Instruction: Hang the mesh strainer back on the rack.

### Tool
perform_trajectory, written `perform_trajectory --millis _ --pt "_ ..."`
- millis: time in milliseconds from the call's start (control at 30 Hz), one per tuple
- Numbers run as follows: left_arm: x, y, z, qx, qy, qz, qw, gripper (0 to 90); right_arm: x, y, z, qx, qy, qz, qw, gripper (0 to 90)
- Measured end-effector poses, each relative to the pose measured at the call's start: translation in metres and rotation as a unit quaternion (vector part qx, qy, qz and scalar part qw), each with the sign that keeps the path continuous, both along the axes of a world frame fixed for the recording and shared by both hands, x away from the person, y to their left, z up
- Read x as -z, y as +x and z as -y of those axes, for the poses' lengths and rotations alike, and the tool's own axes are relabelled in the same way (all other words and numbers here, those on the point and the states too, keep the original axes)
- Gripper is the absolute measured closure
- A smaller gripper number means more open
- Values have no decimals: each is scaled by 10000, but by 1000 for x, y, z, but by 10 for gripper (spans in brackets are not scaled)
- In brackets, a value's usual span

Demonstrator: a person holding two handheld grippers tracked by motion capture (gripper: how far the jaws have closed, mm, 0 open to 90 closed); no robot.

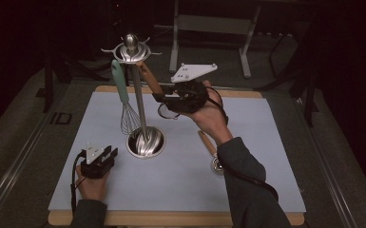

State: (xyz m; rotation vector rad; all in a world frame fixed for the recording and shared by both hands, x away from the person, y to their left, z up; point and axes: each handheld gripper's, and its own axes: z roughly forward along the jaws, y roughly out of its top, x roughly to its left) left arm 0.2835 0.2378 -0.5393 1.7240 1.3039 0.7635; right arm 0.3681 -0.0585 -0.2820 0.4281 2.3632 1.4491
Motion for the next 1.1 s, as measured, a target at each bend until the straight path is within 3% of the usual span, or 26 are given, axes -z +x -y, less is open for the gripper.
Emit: perform_trajectory --millis 200,633,1100 --pt "0 0 0 -4 -11 4 10000 701 3 0 -6 127 -62 53 9999 674" --pt "0 0 0 -9 -12 -3 10000 701 0 -2 -7 60 13 22 10000 676" --pt "0 0 0 -5 -11 -5 10000 701 3 -5 -2 -27 -224 54 9997 690"
